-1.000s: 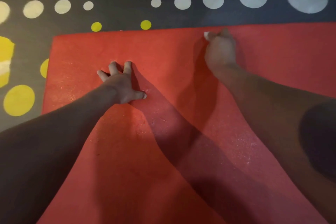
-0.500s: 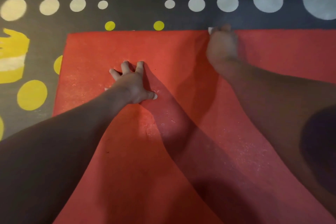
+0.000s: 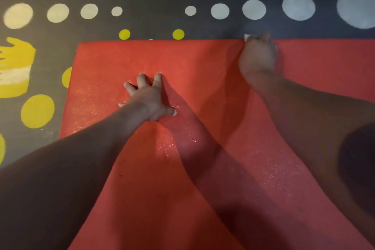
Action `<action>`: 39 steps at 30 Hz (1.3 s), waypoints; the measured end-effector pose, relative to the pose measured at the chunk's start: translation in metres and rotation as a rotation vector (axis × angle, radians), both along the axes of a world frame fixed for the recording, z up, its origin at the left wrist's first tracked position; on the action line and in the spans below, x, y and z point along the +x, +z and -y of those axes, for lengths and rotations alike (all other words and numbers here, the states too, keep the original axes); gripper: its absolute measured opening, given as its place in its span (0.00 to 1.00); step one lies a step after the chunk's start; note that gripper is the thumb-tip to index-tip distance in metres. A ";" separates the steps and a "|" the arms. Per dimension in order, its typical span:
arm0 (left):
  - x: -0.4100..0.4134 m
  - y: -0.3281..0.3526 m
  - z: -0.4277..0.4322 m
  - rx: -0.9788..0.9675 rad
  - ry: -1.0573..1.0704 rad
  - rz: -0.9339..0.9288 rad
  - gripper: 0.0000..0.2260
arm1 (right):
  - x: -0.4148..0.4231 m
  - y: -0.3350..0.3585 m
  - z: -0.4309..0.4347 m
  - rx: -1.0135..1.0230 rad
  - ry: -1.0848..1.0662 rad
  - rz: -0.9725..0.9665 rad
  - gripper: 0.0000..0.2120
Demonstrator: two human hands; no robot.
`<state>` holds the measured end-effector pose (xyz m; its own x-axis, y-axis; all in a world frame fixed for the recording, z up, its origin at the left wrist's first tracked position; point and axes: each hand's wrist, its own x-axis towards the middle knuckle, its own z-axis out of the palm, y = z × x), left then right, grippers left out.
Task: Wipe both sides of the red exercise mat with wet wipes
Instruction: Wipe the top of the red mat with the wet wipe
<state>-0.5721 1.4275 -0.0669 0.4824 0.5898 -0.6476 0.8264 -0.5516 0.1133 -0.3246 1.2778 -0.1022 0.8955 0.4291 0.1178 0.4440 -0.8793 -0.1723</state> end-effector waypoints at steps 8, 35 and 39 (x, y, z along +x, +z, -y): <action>-0.003 0.002 0.000 0.013 -0.010 0.001 0.56 | -0.062 0.011 -0.042 0.040 0.505 -0.244 0.21; -0.039 0.016 -0.011 0.023 -0.017 -0.085 0.59 | -0.061 -0.002 -0.055 0.167 0.205 -0.202 0.22; -0.036 0.016 -0.015 0.032 -0.054 -0.095 0.59 | -0.109 -0.004 -0.064 0.062 0.808 -0.277 0.19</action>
<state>-0.6085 1.4430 -0.0506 0.4518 0.5857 -0.6729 0.8013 -0.5981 0.0174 -0.4333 1.3423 -0.1058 0.3171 0.9483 -0.0162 0.8652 -0.2962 -0.4045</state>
